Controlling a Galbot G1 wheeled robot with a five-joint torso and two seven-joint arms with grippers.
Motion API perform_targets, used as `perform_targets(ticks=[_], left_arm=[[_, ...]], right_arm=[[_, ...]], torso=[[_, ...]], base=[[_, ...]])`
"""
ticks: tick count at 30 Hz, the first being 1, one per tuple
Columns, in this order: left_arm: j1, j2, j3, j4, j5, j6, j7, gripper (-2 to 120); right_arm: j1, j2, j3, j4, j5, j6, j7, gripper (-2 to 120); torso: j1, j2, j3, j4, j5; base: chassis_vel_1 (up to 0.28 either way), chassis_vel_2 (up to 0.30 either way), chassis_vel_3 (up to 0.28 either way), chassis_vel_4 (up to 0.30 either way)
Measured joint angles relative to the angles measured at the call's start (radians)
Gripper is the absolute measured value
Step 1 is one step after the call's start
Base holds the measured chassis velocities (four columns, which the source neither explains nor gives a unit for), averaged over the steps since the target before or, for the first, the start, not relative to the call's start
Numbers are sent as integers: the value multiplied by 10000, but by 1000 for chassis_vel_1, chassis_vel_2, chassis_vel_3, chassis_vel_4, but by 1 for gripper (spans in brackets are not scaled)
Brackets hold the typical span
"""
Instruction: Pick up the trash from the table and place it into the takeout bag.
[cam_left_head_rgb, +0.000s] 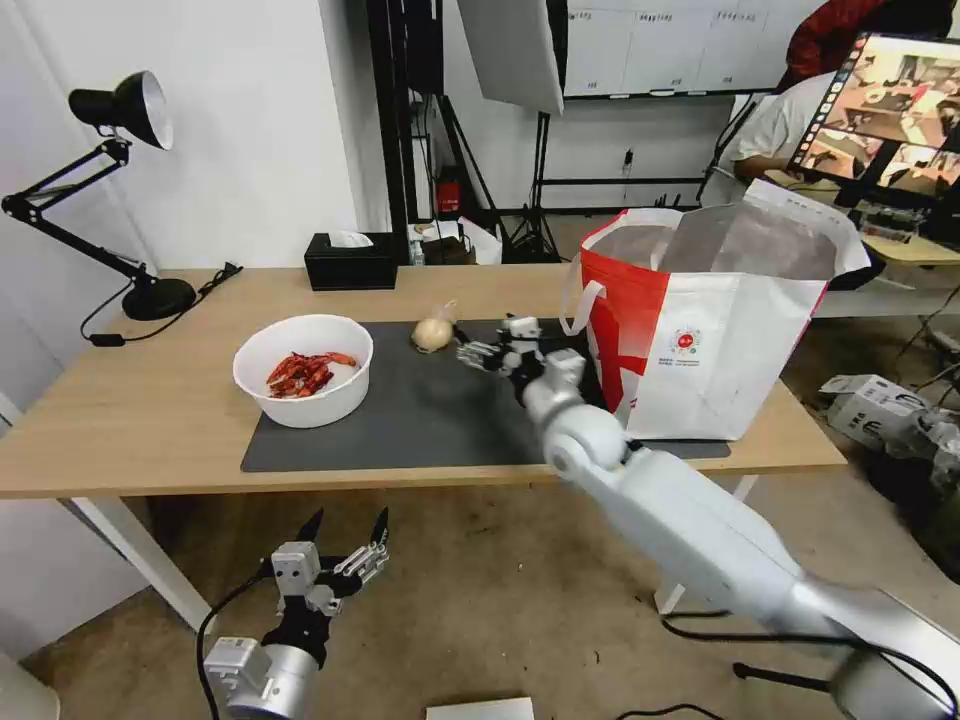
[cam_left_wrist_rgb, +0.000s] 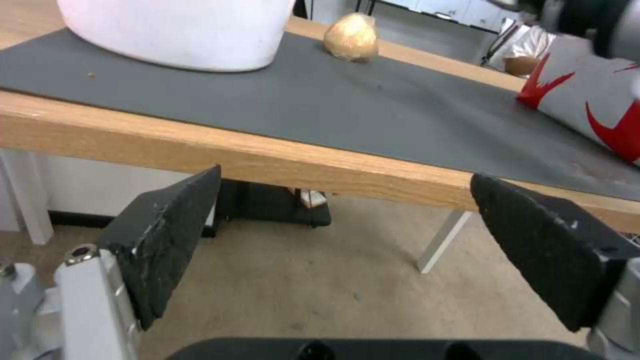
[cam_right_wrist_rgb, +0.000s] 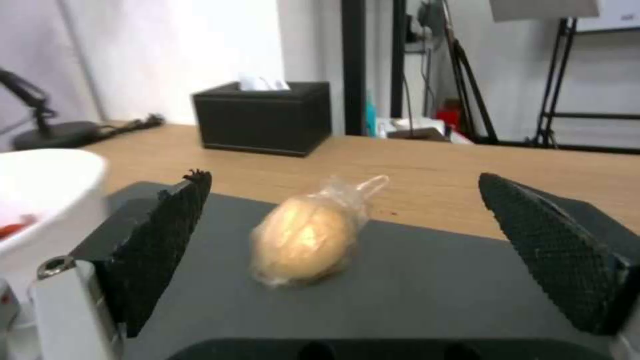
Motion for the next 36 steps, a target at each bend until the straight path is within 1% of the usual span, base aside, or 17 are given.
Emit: perform_targets(ticks=[1,3,4,7,8,10,11,12,15,16,18,19,21,24,28,36], left_arm=[[-4,2,-1,4,-3,0,0,100],[-49,29,-4,60,-44,-4,0,100],[-49,29,-4,60,-44,-4,0,100],[-95,65,-3,154,-73,-11,0,100],[-95,65,-3,154,-73,-11,0,100],[-148,74,12,217,-108,-24,0,100],[-158,75,18,226,-119,-27,0,100],[-158,75,18,226,-119,-27,0,100],[-174,91,31,255,-158,-42,0,100],[-174,91,31,255,-158,-42,0,100],[-175,109,9,256,-197,-69,2,100],[-175,109,9,256,-197,-69,2,100],[-176,132,-34,256,-250,-85,4,100],[-176,144,-45,257,-273,-126,9,100],[-165,152,-45,252,-278,-169,16,100],[-164,153,-13,217,-278,-175,19,100]], right_arm=[[32,42,-4,-78,6,-1,-5,100],[420,526,-26,-1028,119,-29,-129,100],[420,526,-26,-1028,119,-29,-129,100],[819,1008,-103,-1907,294,-72,-311,100],[819,1008,-103,-1907,294,-72,-311,100],[1285,1661,-140,-2918,320,-117,-601,100],[1404,1887,-125,-3268,322,-119,-682,100],[1404,1887,-125,-3268,322,-119,-682,100],[1789,2656,4,-4540,310,-115,-989,100],[1789,2656,4,-4540,310,-115,-989,100],[1988,3057,138,-5302,219,-114,-1191,100],[1988,3057,138,-5302,219,-114,-1191,100],[2183,3413,330,-6000,-75,-127,-1342,100],[2325,3558,364,-6315,-203,-349,-1451,100],[2467,3571,221,-6507,-281,-777,-1699,100],[2614,3547,26,-6794,-281,-1062,-2335,100]], torso=[[0,0,0,0,0],[0,0,0,1,1],[0,0,0,1,1],[0,0,0,-1,2],[0,0,0,-1,2],[0,0,-2,-1,2],[0,0,-1,0,1],[0,0,-1,0,1],[0,1,-1,2,1],[0,1,-1,2,1],[-1,0,-1,1,2],[-1,0,-1,1,2],[-1,1,-1,0,2],[-1,1,-1,2,2],[-1,2,-1,-1,3],[-1,1,-1,-1,4]], base=[[0,0,0,0],[0,0,0,0],[0,0,0,0],[0,0,0,0],[0,0,0,0],[0,0,0,0],[0,0,0,0],[0,0,0,0],[0,0,0,0],[0,0,0,0],[0,0,0,0],[0,0,0,0],[0,0,0,0],[0,0,0,0],[0,0,0,0],[0,0,0,0]])
